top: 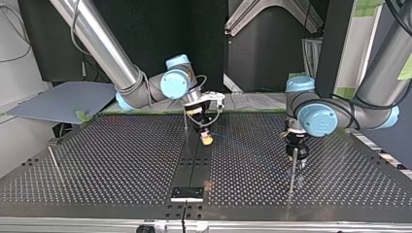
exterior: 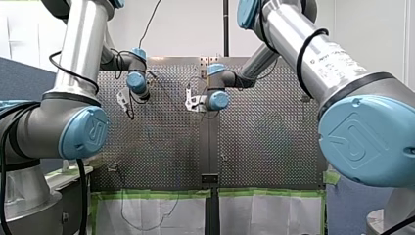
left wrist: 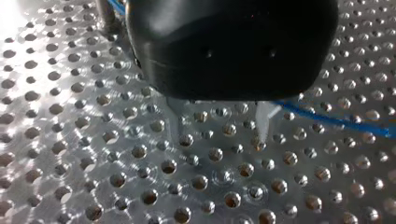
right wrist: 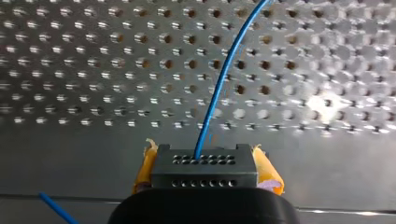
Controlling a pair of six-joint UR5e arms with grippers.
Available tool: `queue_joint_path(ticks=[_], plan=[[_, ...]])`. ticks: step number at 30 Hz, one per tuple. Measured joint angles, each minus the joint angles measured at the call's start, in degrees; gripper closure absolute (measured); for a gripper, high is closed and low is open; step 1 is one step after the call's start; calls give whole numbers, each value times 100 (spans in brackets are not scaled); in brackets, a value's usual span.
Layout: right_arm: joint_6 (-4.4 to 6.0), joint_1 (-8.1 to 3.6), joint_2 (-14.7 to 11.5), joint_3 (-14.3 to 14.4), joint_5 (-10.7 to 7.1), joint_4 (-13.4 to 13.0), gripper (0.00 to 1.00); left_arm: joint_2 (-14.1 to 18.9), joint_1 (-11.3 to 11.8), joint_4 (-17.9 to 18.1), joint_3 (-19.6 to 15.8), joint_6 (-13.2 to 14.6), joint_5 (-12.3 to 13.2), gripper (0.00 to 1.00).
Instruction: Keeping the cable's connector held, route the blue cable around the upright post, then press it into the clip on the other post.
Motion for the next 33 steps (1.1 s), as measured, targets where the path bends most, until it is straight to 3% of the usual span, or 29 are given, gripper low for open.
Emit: queue_joint_path(ticks=[4, 13, 33], plan=[[-50, 28, 136, 15, 9, 8, 100, -4, -1, 81, 0, -34, 56, 13], [-110, 60, 496, 215, 225, -41, 100, -7, 6, 364, 0, -286, 426, 13], [-175, 42, 1071, 559, 324, -328, 100, -8, 54, 347, 0, -289, 313, 13]])
